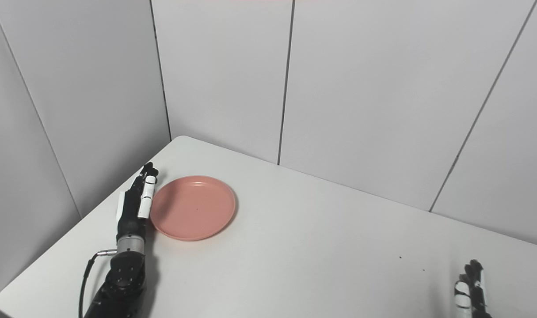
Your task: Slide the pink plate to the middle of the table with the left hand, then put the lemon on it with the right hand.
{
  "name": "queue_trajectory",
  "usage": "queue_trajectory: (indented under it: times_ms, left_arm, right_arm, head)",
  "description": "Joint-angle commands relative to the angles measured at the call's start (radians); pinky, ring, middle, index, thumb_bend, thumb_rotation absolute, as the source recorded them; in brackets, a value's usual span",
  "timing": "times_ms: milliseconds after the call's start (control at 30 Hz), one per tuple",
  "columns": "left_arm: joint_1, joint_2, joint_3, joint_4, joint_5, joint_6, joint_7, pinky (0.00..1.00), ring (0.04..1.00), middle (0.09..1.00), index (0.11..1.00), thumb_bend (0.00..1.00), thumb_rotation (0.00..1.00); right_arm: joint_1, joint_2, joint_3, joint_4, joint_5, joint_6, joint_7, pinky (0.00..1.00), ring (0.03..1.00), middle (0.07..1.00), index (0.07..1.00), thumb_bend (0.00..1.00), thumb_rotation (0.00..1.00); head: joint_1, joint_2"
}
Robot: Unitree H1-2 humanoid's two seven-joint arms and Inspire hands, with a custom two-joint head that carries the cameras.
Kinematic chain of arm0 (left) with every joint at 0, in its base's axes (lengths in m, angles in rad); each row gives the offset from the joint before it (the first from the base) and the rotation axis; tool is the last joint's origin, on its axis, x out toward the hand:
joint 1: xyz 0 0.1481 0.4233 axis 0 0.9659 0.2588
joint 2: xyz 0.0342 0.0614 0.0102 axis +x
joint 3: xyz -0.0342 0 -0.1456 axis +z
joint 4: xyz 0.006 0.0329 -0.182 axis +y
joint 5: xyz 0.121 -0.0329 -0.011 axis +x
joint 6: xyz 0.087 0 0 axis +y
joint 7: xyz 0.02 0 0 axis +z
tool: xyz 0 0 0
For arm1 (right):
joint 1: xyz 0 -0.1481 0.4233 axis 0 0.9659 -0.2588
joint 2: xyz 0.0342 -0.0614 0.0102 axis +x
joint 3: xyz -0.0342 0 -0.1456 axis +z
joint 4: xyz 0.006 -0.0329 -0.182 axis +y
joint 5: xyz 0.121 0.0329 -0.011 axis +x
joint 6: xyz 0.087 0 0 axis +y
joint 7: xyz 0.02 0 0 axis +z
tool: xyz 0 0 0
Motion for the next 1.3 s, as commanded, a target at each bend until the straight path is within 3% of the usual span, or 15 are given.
queue_trajectory:
  times_ms: [0,500,833,1067,1267]
  left_arm:
    - [-0.032,0.014,-0.005,0.006,0.001,-0.04,0.0,0.88,0.876,0.868,0.865,0.65,1.0]
    - [-0.042,0.021,-0.022,0.038,-0.014,-0.021,-0.02,0.89,0.886,0.865,0.869,0.67,1.0]
    - [-0.039,0.001,-0.037,-0.008,-0.088,0.021,-0.098,0.86,0.854,0.846,0.859,0.67,1.0]
    - [-0.035,0.008,-0.061,-0.042,-0.114,0.082,-0.156,0.87,0.867,0.865,0.877,0.71,1.0]
    - [-0.041,0.005,-0.078,-0.051,-0.154,0.092,-0.198,0.89,0.876,0.866,0.871,0.72,1.0]
  right_arm:
    - [-0.025,-0.003,-0.007,-0.025,0.002,-0.056,0.002,1.0,1.0,0.999,1.0,0.35,1.0]
    - [-0.02,0.006,-0.006,-0.035,0.005,-0.044,-0.003,1.0,1.0,1.0,1.0,0.34,1.0]
    - [-0.02,0.007,-0.006,-0.028,0.001,-0.056,-0.004,1.0,1.0,1.0,1.0,0.35,1.0]
    - [-0.02,0.014,-0.003,-0.039,-0.011,-0.05,-0.01,1.0,1.0,0.998,1.0,0.35,1.0]
    - [-0.022,0.017,-0.004,-0.042,-0.012,-0.04,-0.011,1.0,1.0,0.994,1.0,0.36,1.0]
  head:
    - [0.0,0.0]
    - [-0.003,0.002]
    - [-0.014,0.004]
    - [-0.027,0.012]
    - [-0.035,0.015]
